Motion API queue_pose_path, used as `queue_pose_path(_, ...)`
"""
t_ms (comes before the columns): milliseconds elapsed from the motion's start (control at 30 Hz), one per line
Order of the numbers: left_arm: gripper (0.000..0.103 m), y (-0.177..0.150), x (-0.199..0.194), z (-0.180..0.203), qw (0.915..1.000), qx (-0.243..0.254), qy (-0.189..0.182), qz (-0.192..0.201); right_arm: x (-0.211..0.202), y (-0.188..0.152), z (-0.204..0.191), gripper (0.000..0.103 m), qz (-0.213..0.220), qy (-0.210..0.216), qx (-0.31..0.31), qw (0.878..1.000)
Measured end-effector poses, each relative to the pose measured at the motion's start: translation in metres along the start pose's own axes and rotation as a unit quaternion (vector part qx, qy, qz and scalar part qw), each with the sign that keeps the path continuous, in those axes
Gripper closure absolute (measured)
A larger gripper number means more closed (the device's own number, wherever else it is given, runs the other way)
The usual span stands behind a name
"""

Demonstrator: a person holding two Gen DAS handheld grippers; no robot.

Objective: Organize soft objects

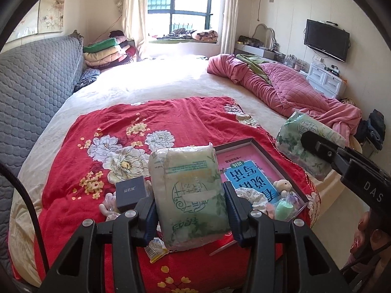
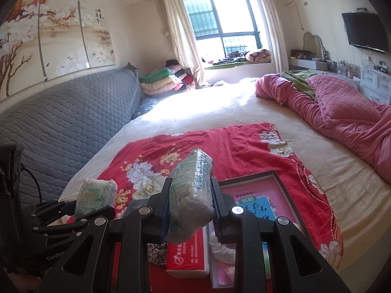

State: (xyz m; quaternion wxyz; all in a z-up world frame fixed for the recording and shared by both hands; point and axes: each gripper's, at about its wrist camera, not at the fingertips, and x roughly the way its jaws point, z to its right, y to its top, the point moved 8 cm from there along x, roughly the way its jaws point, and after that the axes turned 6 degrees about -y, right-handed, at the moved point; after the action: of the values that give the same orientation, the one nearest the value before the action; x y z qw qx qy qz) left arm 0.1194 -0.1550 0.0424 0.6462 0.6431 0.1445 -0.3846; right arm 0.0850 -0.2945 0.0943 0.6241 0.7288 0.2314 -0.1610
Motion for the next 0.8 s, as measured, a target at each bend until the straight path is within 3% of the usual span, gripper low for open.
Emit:
queue_pose_path(400, 0.055, 0.004, 0.036, 0.036, 0.9994, 0.017, -0.024, -0.021, 0.005, -0.015, 0.069, 0.075, -0.004, -0.061, 0.031, 0.998)
queue_pose_path(800, 0.055, -0.005, 0.073, 0.072, 0.9969, 0.046, -0.041, -0.048, 0.012, -0.026, 0.100, 0.075, -0.002, -0.075, 0.055, 0.996)
